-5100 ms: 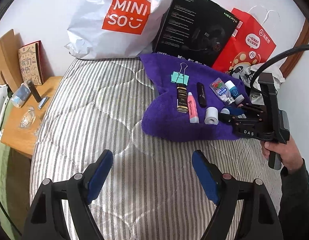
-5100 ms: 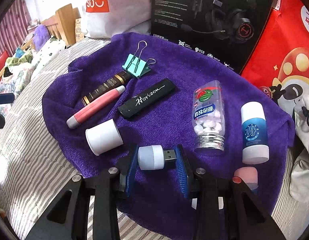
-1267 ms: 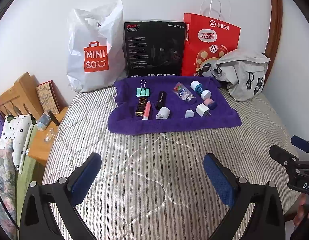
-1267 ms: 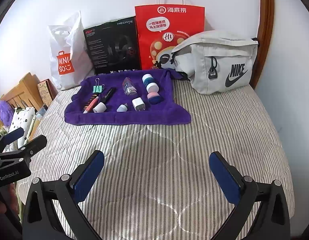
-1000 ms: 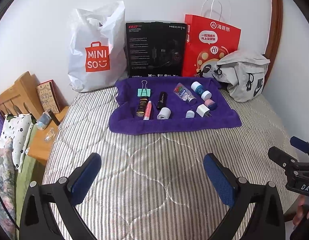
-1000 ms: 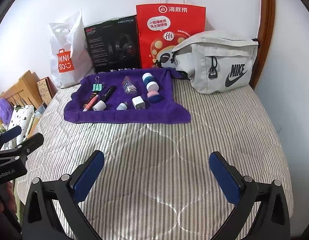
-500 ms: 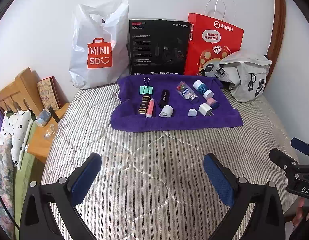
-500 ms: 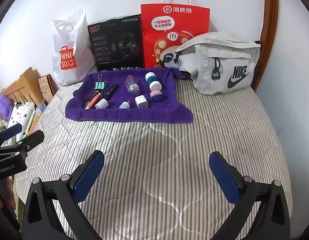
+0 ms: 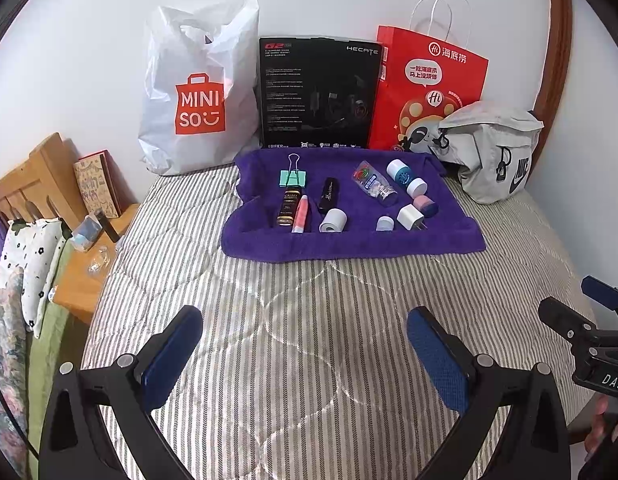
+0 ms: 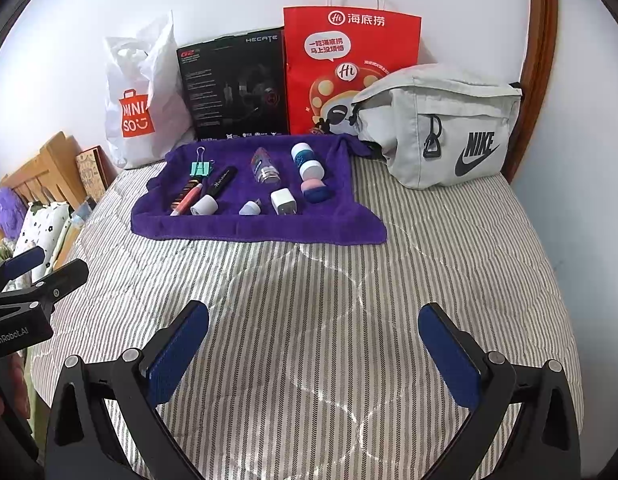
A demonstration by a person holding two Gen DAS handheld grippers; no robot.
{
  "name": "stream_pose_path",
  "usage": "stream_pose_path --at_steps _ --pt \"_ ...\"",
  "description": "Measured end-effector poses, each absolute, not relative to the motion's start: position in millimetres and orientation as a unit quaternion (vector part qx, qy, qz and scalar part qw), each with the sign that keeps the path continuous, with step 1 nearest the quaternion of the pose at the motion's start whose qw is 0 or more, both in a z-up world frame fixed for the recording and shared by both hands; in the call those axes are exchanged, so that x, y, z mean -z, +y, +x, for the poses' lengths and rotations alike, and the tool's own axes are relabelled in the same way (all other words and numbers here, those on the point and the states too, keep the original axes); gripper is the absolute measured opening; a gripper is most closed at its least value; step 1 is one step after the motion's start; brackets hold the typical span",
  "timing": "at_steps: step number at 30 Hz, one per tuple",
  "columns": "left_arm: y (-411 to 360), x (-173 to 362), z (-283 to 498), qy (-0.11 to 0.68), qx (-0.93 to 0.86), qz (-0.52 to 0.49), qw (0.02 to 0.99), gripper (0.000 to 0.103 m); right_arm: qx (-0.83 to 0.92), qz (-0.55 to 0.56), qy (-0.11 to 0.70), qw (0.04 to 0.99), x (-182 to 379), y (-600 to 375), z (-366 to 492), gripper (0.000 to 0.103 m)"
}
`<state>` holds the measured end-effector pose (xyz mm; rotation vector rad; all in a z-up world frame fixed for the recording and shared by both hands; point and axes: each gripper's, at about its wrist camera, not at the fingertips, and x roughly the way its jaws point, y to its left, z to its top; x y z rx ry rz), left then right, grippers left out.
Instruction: Organize rigid objects
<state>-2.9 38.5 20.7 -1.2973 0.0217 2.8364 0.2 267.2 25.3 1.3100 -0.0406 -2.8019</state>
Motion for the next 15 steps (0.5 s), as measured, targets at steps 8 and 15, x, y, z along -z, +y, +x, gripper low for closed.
stream_pose_path --at_steps 8,15 --pt "37.6 -20.3 -1.6 0.001 -0.910 -0.415 0.009 0.103 0.906 0.423 -0.012 0.026 -25.4 267.4 0.3 0.103" --pt "39.2 -19.2 0.0 -0.008 -0.910 -0.415 0.004 0.103 0.906 0.423 -0.013 0.026 -25.7 266.9 0.1 0.103"
